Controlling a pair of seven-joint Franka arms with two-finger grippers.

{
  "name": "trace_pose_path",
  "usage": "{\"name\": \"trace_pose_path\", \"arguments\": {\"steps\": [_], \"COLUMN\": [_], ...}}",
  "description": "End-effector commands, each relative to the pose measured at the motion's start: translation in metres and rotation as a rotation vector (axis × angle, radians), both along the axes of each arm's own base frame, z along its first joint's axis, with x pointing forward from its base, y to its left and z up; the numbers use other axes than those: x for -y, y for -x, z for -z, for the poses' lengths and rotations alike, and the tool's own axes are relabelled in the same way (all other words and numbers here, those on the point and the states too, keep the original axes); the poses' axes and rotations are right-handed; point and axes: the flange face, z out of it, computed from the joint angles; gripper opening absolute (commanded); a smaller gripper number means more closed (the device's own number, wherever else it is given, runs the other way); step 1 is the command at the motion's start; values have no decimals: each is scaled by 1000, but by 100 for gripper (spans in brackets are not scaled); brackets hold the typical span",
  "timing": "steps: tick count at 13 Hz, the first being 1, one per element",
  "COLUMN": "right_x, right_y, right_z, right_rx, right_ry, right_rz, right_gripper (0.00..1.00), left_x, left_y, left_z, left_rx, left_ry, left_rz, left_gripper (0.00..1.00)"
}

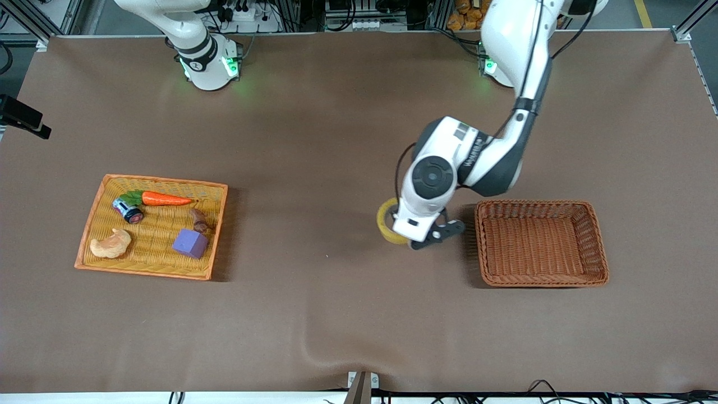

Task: Transfer tape with both arms
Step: 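Carry the tape with the left gripper over the brown basket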

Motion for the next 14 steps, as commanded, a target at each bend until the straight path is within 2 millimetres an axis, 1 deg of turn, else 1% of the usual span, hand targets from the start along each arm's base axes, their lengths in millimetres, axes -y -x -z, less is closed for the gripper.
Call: {"name": "trace_pose_path", "arguments": {"steps": [1, 2, 3, 4, 5, 6, 7, 9, 10, 11, 12, 14], "right_x": [3, 3, 4, 5, 9, 16, 20, 26, 27, 26, 26, 22], "right_y": [3, 3, 4, 4, 5, 5, 6, 7, 8, 8, 8, 8], "right_z": [-7, -8, -9, -9, -9, -8, -8, -9, -10, -10, -10, -10], "right_rx": [7, 10, 11, 12, 12, 11, 11, 11, 12, 12, 12, 9], "right_ry": [6, 7, 8, 6, 5, 2, 2, 1, 2, 1, 1, 1], "right_rz": [17, 19, 21, 20, 28, 41, 40, 50, 51, 49, 49, 40], "right_gripper": [100, 100, 100, 100, 100, 100, 100, 100, 100, 100, 100, 100], "left_x": [-68, -97, -118, -135, -147, -162, -183, -232, -251, -270, -288, -307], "left_y": [-11, -22, -32, -38, -40, -43, -47, -47, -46, -44, -39, -34], "left_z": [-20, -23, -21, -20, -21, -25, -31, -33, -32, -28, -20, -7], "left_rx": [6, 16, 18, 13, 7, 3, 3, 0, 28, 56, 52, 22], "left_ry": [-56, -87, -92, -89, -84, -75, -63, -27, -11, 1, 11, 12], "left_rz": [31, 32, 37, 48, 71, 94, 111, 158, 183, 198, 210, 216], "left_gripper": [0, 0, 0, 0, 0, 0, 0, 0, 0, 0, 0, 0]}}
